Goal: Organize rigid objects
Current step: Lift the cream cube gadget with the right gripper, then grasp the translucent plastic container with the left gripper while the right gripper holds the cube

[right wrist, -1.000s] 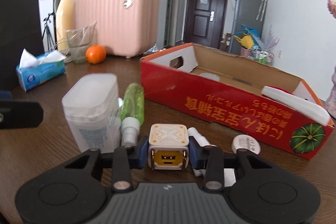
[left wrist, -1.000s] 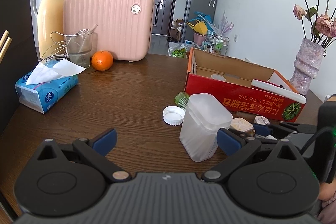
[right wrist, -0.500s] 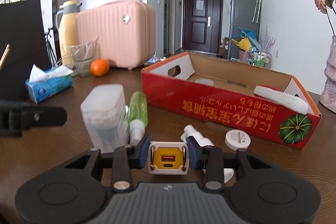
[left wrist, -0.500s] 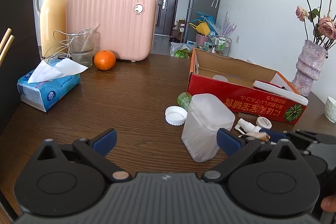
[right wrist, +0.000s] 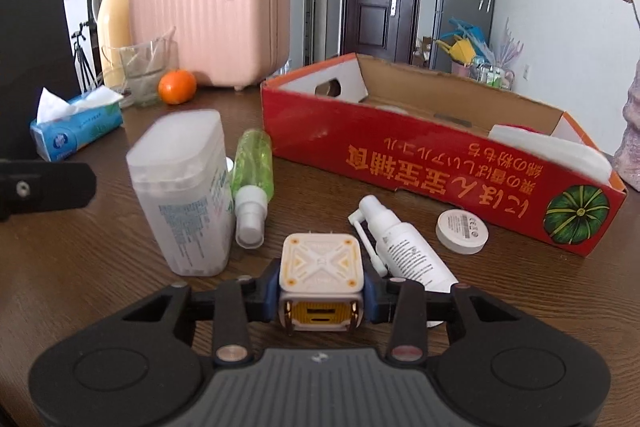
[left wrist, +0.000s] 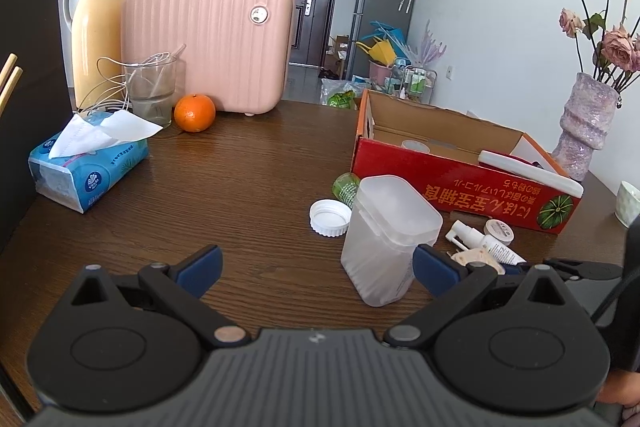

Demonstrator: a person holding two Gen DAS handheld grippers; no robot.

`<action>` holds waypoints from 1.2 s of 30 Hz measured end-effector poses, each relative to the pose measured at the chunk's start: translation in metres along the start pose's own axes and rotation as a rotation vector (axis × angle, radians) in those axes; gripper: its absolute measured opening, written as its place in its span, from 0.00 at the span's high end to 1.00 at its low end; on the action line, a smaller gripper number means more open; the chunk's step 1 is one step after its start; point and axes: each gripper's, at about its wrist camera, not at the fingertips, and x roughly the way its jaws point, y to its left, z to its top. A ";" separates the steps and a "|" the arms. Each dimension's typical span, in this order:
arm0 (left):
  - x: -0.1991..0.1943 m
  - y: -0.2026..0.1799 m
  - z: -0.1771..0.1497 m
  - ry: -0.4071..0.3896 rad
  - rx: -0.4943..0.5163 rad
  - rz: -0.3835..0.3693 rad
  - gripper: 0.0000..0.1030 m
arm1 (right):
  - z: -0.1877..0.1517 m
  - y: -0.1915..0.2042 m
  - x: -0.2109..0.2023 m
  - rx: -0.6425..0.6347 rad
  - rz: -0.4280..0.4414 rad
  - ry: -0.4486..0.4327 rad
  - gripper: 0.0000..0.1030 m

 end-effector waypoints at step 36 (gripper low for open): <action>0.044 -0.059 -0.006 0.034 0.001 0.071 0.00 | -0.014 -0.073 -0.071 0.157 -0.069 -0.157 0.63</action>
